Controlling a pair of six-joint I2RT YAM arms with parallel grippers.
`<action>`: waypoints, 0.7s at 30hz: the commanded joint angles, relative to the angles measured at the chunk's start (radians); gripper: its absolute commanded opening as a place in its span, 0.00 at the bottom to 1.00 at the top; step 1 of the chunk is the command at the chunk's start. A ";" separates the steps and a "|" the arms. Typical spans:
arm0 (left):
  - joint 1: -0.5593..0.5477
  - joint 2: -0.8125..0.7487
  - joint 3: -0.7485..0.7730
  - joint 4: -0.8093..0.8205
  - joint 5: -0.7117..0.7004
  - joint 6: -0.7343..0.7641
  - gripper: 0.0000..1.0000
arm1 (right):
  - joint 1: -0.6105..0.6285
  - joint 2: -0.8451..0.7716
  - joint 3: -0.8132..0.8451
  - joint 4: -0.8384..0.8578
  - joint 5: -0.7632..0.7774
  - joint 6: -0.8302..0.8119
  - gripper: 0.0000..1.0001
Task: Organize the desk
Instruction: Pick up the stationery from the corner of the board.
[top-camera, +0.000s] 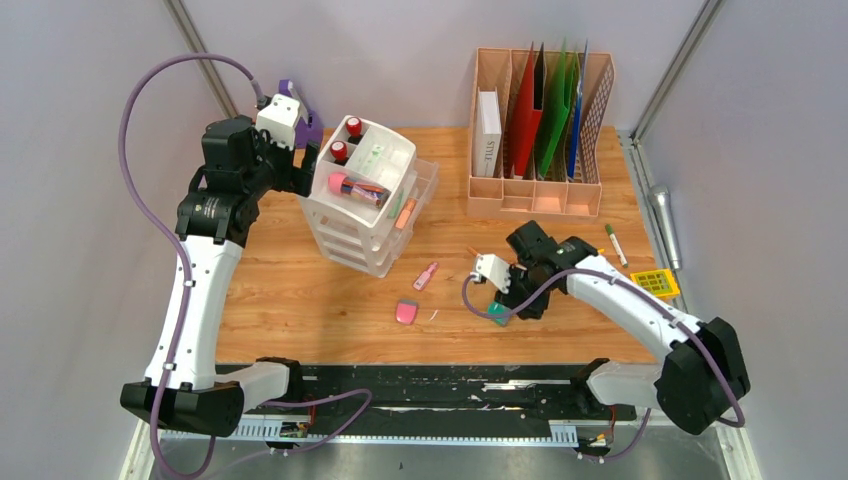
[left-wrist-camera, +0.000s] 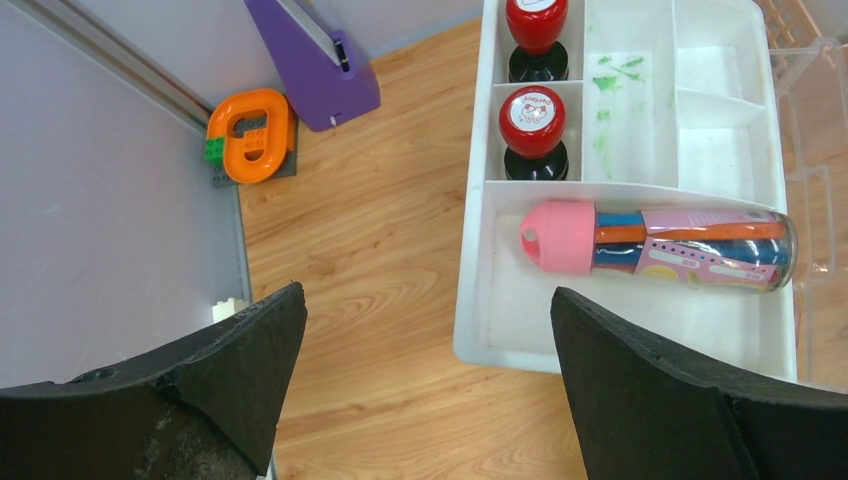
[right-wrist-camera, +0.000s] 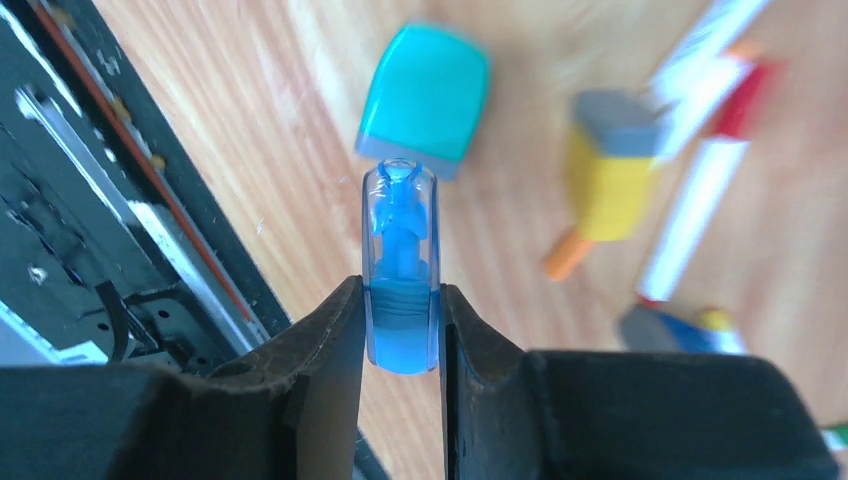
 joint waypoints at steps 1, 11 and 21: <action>0.005 -0.010 -0.002 0.037 0.014 -0.002 1.00 | -0.001 -0.033 0.241 -0.132 -0.072 -0.035 0.01; 0.004 -0.009 0.000 0.033 0.023 -0.011 1.00 | 0.113 0.212 0.735 0.009 0.149 -0.256 0.00; 0.004 -0.012 -0.004 0.028 -0.002 -0.001 1.00 | 0.227 0.417 0.827 0.412 0.336 -0.710 0.00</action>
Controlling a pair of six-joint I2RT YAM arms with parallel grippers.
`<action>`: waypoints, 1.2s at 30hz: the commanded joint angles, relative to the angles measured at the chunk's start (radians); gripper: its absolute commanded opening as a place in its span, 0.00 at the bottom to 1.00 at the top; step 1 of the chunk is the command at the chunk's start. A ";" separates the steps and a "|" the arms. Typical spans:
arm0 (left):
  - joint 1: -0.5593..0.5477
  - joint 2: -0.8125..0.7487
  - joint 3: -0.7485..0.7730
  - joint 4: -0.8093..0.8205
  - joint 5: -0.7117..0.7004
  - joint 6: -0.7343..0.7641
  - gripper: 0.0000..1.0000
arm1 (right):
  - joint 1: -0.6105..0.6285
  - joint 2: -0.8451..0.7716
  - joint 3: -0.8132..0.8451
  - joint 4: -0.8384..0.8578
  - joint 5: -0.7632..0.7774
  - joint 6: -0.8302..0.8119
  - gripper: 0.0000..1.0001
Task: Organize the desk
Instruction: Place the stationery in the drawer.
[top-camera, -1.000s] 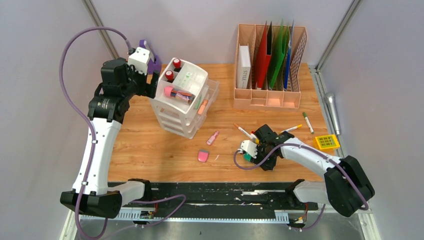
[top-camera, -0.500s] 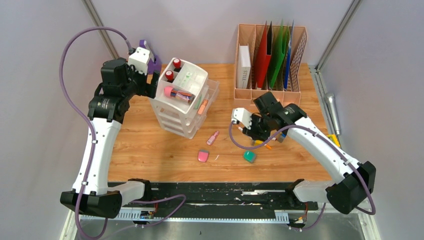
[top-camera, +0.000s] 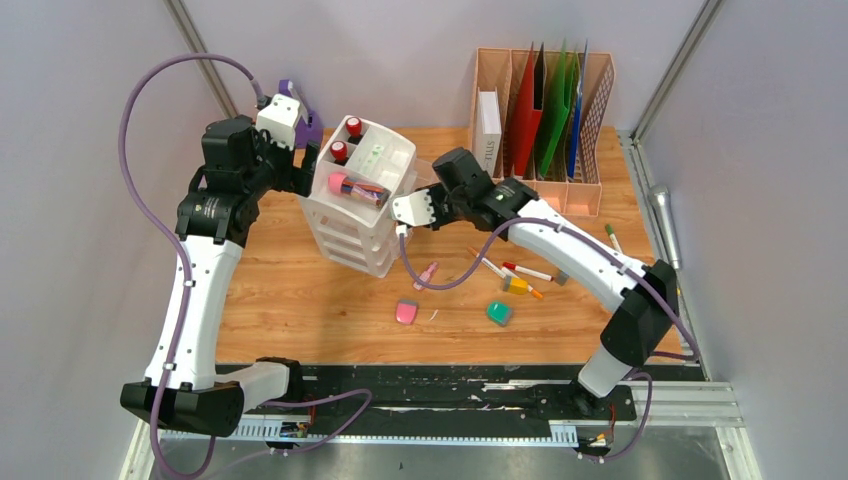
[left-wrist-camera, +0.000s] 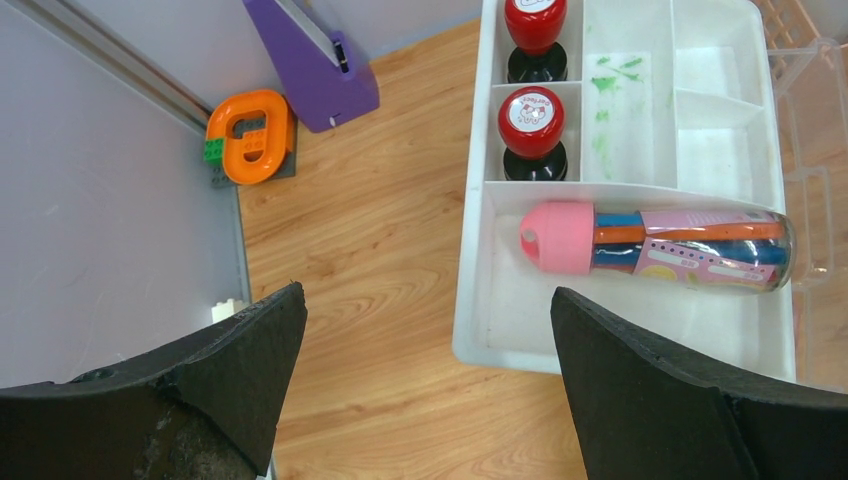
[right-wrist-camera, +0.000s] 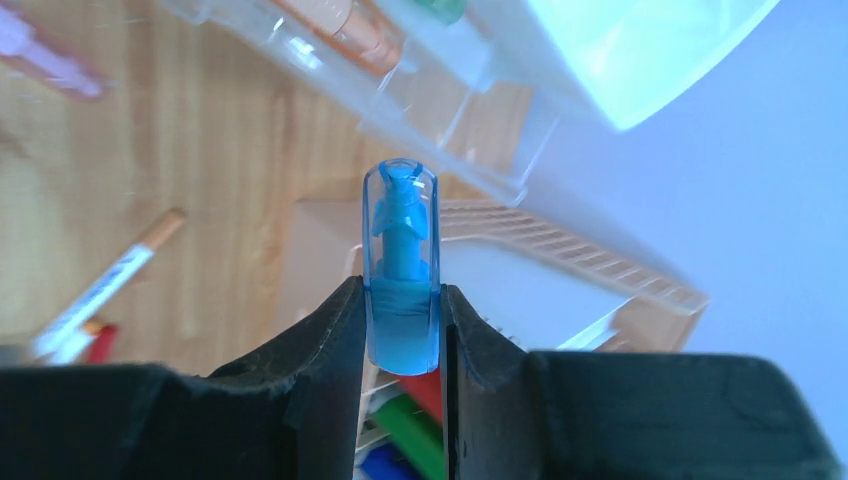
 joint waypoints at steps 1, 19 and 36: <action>0.004 -0.011 -0.005 0.026 -0.005 -0.001 1.00 | 0.040 0.053 0.042 0.230 0.095 -0.271 0.00; 0.005 -0.010 -0.011 0.035 0.002 0.002 1.00 | 0.128 0.139 0.038 0.327 0.178 -0.471 0.00; 0.004 -0.009 -0.011 0.033 0.001 -0.002 1.00 | 0.136 0.111 -0.001 0.310 0.177 -0.446 0.00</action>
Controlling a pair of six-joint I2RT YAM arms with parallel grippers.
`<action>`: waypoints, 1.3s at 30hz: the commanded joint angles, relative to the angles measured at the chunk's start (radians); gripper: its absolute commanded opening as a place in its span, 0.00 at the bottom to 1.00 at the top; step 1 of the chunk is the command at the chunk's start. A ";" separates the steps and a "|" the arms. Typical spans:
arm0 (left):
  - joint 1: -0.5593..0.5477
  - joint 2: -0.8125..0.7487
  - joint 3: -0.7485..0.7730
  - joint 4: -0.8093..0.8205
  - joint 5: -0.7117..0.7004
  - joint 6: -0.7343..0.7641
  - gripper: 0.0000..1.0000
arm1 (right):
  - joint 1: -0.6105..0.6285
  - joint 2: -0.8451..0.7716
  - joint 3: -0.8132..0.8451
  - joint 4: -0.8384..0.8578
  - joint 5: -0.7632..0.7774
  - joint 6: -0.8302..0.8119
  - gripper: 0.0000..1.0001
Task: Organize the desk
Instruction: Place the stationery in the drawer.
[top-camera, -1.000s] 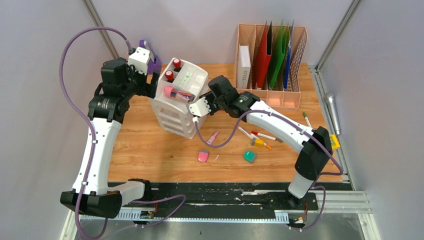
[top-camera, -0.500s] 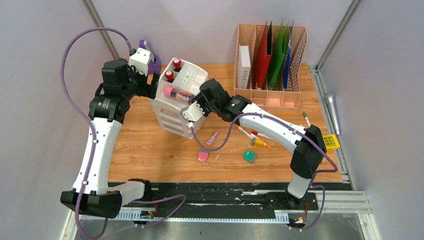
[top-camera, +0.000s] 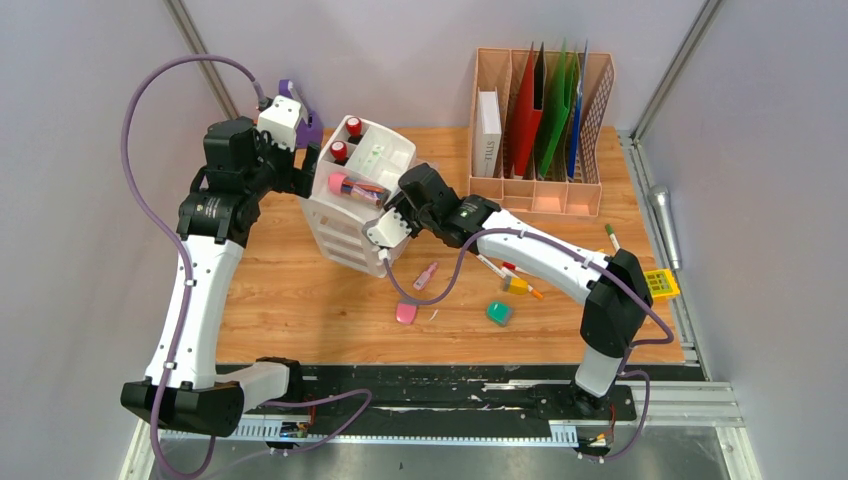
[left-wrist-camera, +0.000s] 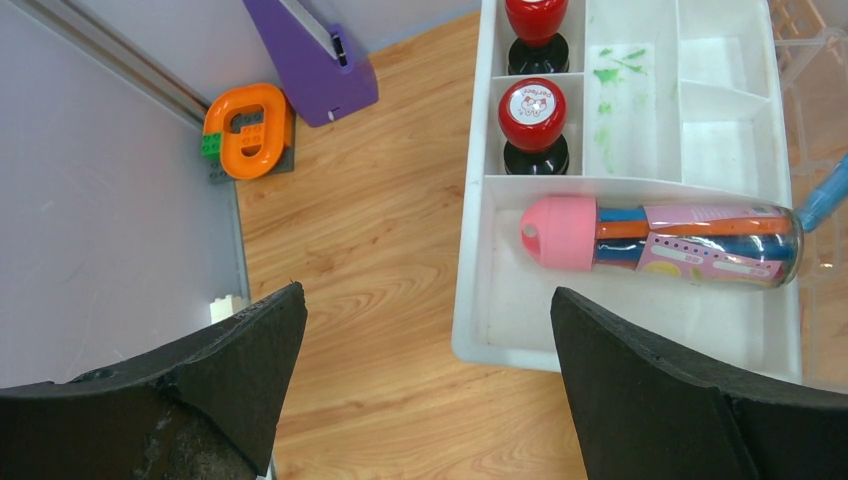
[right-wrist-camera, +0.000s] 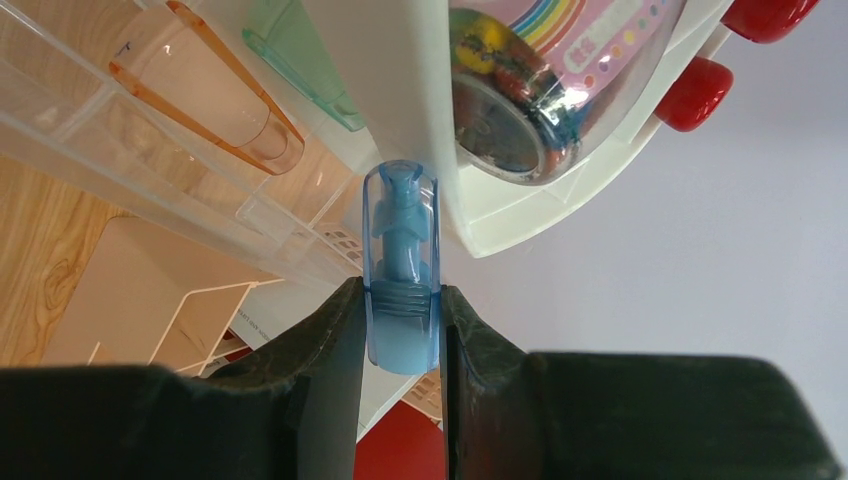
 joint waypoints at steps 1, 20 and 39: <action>0.005 -0.008 0.001 0.032 0.004 -0.005 1.00 | 0.008 -0.028 0.010 0.016 -0.004 -0.002 0.00; 0.004 -0.004 0.003 0.028 0.011 -0.017 1.00 | 0.016 -0.049 0.029 0.018 0.025 0.056 0.58; 0.005 -0.005 0.032 0.010 -0.012 -0.039 1.00 | -0.123 -0.322 -0.123 -0.006 -0.189 0.861 1.00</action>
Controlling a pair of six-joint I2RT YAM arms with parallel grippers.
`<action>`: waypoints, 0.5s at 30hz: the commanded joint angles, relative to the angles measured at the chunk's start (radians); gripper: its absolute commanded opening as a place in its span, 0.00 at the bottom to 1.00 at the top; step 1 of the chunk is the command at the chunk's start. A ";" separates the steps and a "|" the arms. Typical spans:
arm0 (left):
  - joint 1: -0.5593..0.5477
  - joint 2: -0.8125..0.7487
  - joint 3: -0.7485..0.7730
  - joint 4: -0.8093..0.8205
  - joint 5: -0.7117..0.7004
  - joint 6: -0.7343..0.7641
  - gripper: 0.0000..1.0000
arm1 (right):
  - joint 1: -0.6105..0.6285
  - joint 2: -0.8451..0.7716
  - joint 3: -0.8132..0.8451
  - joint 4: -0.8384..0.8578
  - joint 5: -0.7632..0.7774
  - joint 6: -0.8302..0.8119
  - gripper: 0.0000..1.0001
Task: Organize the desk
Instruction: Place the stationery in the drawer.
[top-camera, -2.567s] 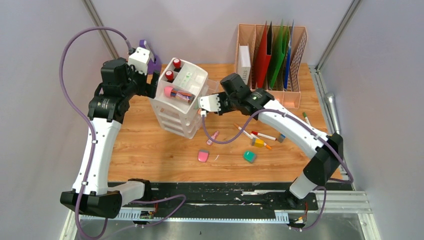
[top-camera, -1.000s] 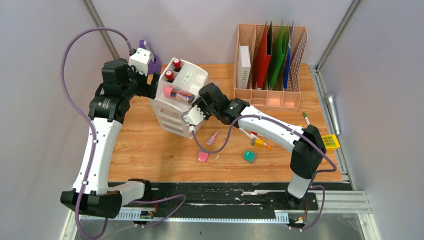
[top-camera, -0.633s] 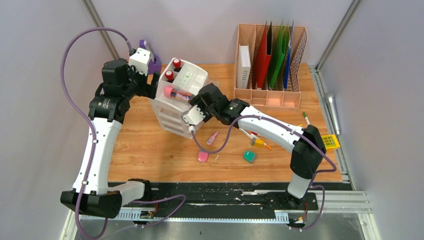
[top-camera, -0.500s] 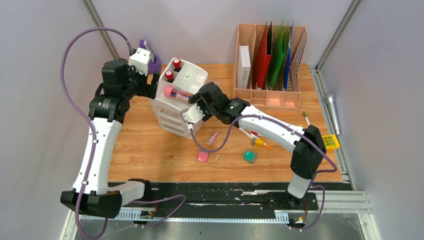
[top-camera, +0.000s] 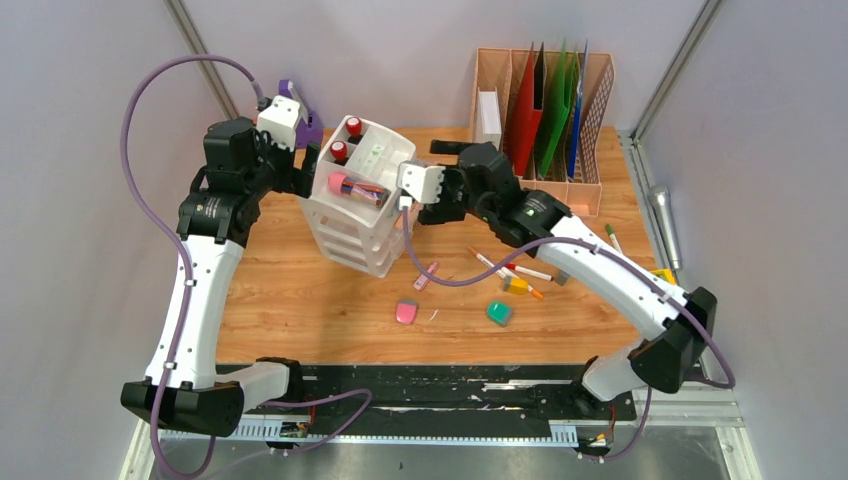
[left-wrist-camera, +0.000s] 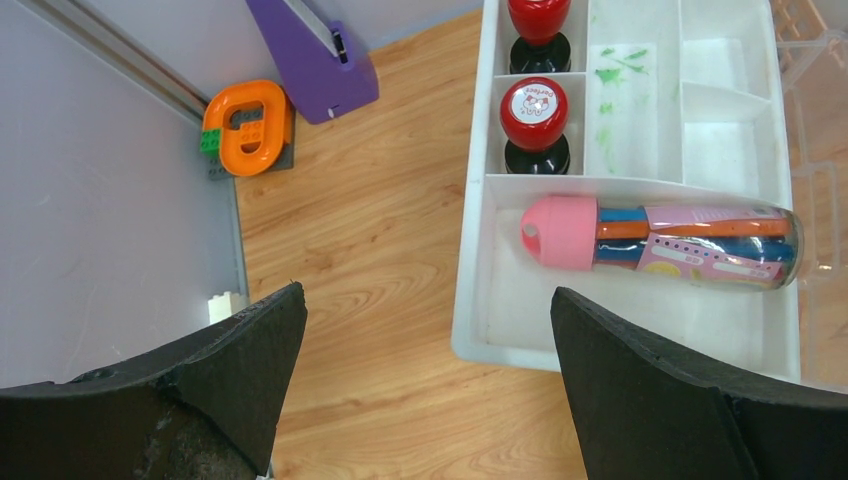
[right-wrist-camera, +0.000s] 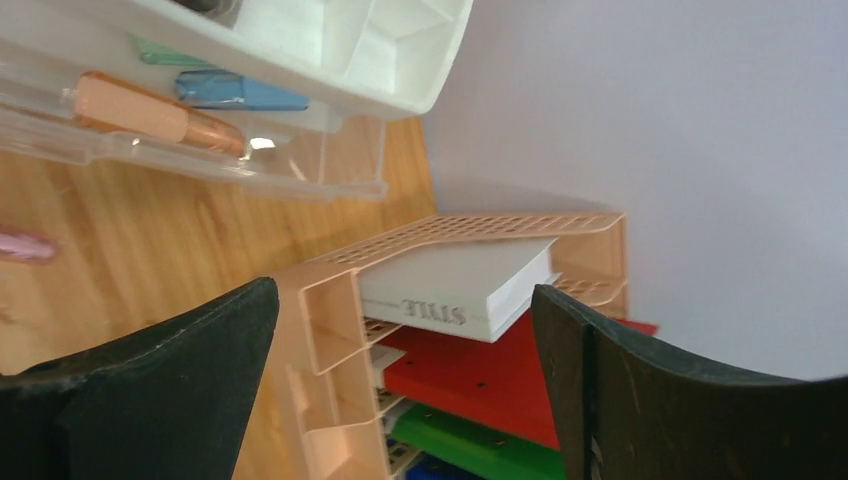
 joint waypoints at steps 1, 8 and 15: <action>0.005 -0.005 0.033 0.010 -0.007 -0.035 1.00 | -0.066 -0.092 -0.127 -0.019 -0.141 0.323 1.00; 0.005 -0.014 0.000 0.027 -0.019 -0.037 1.00 | -0.249 -0.141 -0.356 0.045 -0.598 0.636 1.00; 0.004 -0.014 -0.027 0.049 -0.023 -0.038 1.00 | -0.273 -0.086 -0.598 0.428 -0.757 0.893 0.82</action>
